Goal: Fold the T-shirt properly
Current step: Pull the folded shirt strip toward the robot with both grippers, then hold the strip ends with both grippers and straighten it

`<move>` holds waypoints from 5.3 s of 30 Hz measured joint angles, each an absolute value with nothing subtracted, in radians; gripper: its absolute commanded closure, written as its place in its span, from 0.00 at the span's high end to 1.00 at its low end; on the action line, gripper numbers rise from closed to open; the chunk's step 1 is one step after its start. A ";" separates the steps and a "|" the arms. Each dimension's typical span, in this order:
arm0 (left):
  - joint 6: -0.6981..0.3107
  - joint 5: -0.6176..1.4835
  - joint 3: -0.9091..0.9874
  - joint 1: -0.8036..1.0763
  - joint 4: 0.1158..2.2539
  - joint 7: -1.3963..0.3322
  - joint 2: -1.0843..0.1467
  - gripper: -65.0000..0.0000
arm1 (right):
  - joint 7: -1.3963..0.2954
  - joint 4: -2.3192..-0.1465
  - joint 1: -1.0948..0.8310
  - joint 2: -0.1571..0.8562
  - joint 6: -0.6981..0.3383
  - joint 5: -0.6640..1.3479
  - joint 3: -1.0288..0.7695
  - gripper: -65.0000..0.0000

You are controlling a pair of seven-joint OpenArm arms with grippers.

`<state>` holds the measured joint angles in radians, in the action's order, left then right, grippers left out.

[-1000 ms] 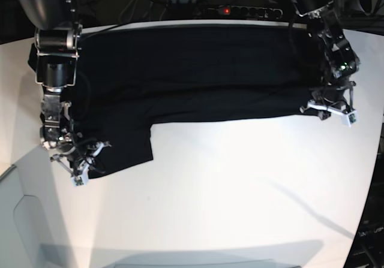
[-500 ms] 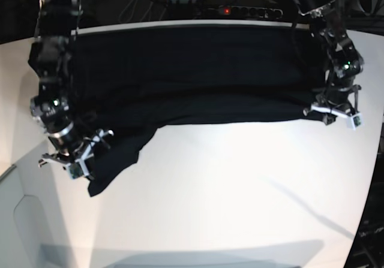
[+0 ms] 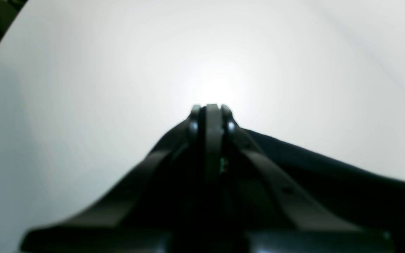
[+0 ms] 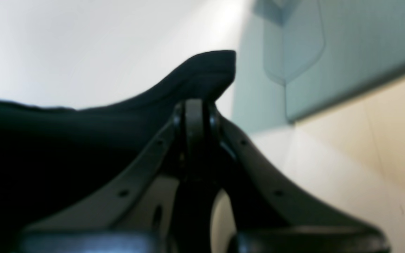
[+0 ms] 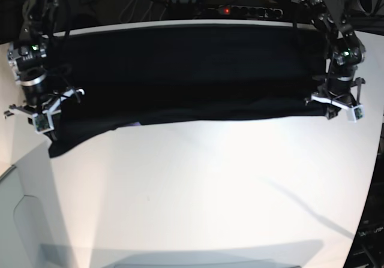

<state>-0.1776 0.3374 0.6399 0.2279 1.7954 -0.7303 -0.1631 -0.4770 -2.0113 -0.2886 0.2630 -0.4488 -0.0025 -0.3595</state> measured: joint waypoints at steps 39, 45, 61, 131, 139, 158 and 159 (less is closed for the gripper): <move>-0.181 0.345 0.731 0.382 1.834 -0.729 -0.152 0.00 | 0.072 -2.014 -0.830 0.056 -0.450 -0.003 -0.566 0.00; -0.181 0.338 0.731 0.383 1.832 -0.726 -0.121 0.00 | 0.068 -2.013 -0.847 0.055 -0.450 -0.003 -0.533 0.00; -0.180 0.342 0.731 0.410 1.726 -0.722 -0.105 0.00 | 0.047 -1.963 -0.733 0.055 -0.450 -0.007 -0.533 0.00; -0.180 0.342 0.729 0.441 1.723 -0.722 -0.066 0.07 | -0.056 -1.806 -0.447 -0.019 -0.607 0.007 -0.655 0.39; -0.180 0.337 0.730 0.451 1.723 -0.722 -0.067 0.52 | -0.056 -1.798 -0.500 -0.032 -0.607 0.004 -0.549 0.39; -0.171 0.505 0.760 0.547 1.870 -0.718 -0.062 0.53 | -0.058 -1.734 -0.499 -0.033 -0.607 -0.001 -0.502 0.39; -0.167 0.498 0.742 0.536 1.842 -0.731 -0.067 0.53 | -0.059 -1.734 -0.498 -0.033 -0.607 -0.001 -0.501 0.39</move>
